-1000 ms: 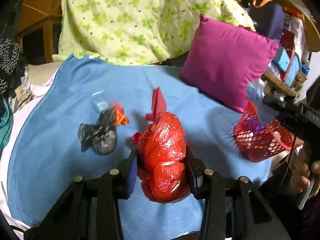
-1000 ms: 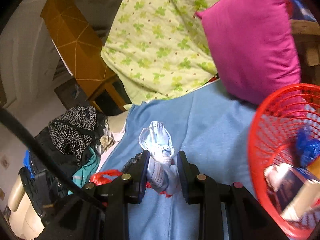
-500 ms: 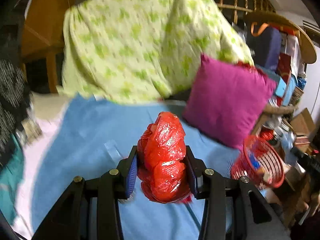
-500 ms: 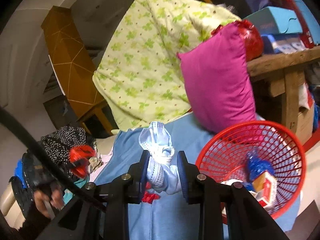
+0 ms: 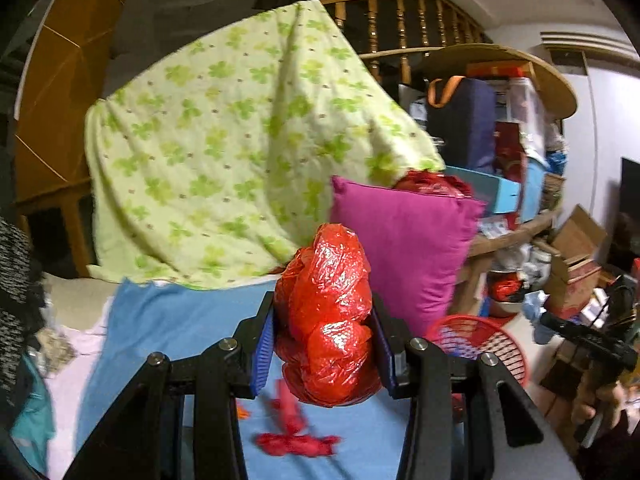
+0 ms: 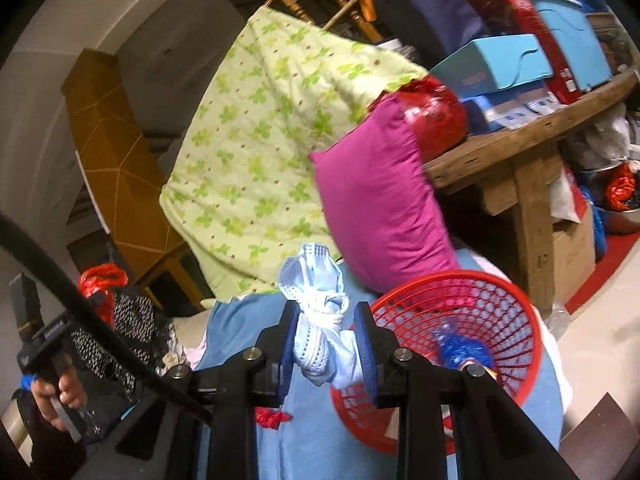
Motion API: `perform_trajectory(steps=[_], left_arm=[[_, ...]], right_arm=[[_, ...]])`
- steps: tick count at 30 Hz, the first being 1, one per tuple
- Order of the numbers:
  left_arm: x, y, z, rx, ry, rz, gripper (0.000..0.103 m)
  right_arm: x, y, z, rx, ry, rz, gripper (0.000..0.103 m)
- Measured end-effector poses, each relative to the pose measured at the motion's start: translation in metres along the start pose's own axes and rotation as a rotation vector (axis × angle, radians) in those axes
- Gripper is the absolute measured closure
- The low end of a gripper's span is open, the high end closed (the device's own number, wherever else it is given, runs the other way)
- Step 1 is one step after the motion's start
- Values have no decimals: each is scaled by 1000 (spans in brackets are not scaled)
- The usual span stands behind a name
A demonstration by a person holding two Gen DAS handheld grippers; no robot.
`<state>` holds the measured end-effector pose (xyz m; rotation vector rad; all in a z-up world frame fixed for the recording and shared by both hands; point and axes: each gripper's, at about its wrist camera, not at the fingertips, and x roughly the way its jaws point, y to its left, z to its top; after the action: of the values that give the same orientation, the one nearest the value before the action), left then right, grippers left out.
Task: Collect trash
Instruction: 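Carry the mask with the right tool while the left tool carries the red bag over the basket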
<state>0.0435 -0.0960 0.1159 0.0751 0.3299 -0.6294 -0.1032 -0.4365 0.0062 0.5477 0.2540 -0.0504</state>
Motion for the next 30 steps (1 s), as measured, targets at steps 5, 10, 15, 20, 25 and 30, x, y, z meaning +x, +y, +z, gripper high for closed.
perform_trajectory(steps=[5, 10, 15, 20, 25, 30], left_arm=[[19, -36, -1, -20, 30, -109, 58], [46, -98, -12, 66, 72, -177, 58], [73, -144, -23, 130, 109, -177, 58], [93, -178, -31, 198, 116, -132, 58], [105, -199, -38, 262, 109, -82, 58], [115, -210, -43, 302, 114, -58, 58]], right_arm=[[-14, -18, 6, 35, -25, -23, 73], [-16, -35, 3, 75, -14, -41, 73], [-15, -46, -2, 99, -4, -48, 73], [-15, -56, -5, 116, 0, -47, 73], [-19, -68, -7, 149, -15, -48, 73], [-16, -76, -10, 173, -7, -47, 72]])
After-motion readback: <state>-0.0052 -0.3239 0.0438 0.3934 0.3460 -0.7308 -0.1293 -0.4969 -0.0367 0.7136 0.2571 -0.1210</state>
